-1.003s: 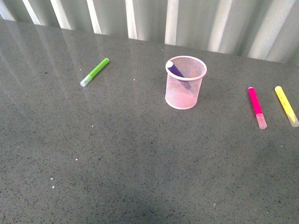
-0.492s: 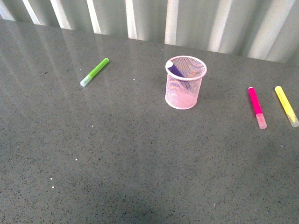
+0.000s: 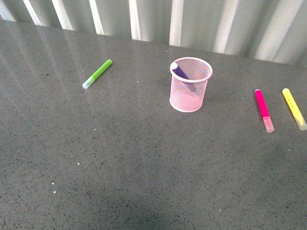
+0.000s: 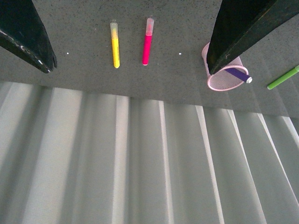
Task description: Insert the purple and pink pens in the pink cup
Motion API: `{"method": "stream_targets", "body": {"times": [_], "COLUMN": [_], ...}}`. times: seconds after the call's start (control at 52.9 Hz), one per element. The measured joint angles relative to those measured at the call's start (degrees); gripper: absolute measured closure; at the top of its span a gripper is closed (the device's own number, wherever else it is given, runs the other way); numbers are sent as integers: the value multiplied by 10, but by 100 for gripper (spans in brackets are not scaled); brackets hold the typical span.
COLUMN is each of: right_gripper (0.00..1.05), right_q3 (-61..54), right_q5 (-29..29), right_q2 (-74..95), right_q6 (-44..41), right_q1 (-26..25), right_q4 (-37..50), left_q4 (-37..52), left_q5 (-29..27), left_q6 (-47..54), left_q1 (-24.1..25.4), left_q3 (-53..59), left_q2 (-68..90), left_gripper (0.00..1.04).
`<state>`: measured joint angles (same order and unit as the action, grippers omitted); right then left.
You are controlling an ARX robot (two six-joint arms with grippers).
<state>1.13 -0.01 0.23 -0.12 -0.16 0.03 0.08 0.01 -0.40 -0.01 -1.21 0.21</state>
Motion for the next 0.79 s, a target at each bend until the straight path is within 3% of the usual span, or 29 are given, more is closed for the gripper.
{"method": "stream_targets", "body": {"times": [0.113,0.284,0.624,0.794], "right_gripper": [7,7,7,7], "right_q3": [0,0,0,16], "right_q5": [0,0,0,-23], "right_q2": [0,0,0,35], "right_q6": [0,0,0,-3], "right_q1": [0,0,0,-6], "right_q4": [0,0,0,-31], "left_q4": [0,0,0,0], "left_q5": [0,0,0,0], "left_q6": [0,0,0,1], "left_q1": [0,0,0,0], "left_q3": [0,0,0,0], "left_q2": [0,0,0,0], "left_gripper": [96,63,8,7]}}
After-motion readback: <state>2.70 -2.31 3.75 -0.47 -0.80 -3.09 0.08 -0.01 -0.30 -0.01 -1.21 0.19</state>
